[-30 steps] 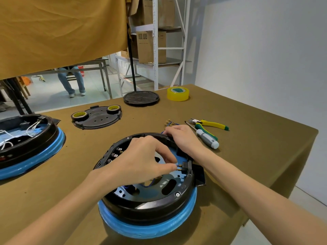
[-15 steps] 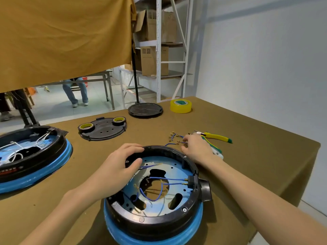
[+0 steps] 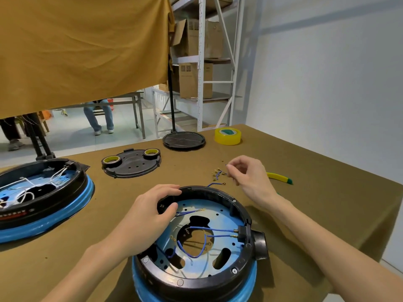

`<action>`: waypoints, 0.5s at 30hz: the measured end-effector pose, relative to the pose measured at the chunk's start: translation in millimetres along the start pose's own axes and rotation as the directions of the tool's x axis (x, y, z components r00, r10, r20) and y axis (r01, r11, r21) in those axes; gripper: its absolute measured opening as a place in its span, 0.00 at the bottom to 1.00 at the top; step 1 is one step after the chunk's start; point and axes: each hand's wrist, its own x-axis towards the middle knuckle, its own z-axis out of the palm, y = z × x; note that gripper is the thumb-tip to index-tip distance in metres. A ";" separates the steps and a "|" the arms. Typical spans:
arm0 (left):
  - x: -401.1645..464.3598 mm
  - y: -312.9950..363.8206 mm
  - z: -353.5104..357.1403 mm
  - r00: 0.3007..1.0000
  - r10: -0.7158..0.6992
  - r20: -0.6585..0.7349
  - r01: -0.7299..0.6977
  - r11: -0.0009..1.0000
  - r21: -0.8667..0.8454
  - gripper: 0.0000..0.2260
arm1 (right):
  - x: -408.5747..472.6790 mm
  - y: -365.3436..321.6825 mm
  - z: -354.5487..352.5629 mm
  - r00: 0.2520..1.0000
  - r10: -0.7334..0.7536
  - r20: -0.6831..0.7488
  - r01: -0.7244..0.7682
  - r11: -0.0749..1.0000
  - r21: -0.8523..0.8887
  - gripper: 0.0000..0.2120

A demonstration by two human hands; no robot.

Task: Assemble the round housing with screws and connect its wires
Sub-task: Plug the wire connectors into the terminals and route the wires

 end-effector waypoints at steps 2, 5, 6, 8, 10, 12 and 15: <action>-1.1 2.5 -1.3 1.000 -0.003 -0.006 0.003 1.000 -0.012 0.13 | -9.9 -21.6 -2.6 0.990 0.044 0.133 -0.080 0.959 0.273 0.06; -1.3 13.0 -5.2 0.990 0.054 -0.133 -0.055 0.998 -0.003 0.11 | -23.8 -48.5 -5.0 0.912 0.047 0.408 -0.260 0.834 0.486 0.07; -0.9 18.6 -7.5 0.978 0.072 -0.197 -0.086 0.994 -0.063 0.10 | -28.3 -54.2 -4.1 0.875 0.024 0.483 -0.303 0.806 0.509 0.06; 0.2 29.6 -12.4 0.964 0.077 -0.255 -0.135 0.966 -0.220 0.09 | -37.5 -62.0 0.6 0.807 -0.024 0.590 -0.360 0.773 0.523 0.05; -1.0 37.7 -15.8 0.966 0.091 -0.240 -0.162 0.942 -0.294 0.07 | -45.3 -66.1 6.2 0.753 -0.063 0.655 -0.387 0.763 0.518 0.06; -2.3 40.7 -18.1 0.968 0.101 -0.229 -0.174 0.930 -0.324 0.04 | -49.9 -68.5 9.4 0.715 -0.085 0.694 -0.399 0.765 0.505 0.06; -3.5 40.0 -22.0 0.978 0.089 -0.188 -0.148 0.933 -0.329 0.04 | -51.8 -72.0 7.8 0.671 -0.072 0.738 -0.400 0.804 0.441 0.06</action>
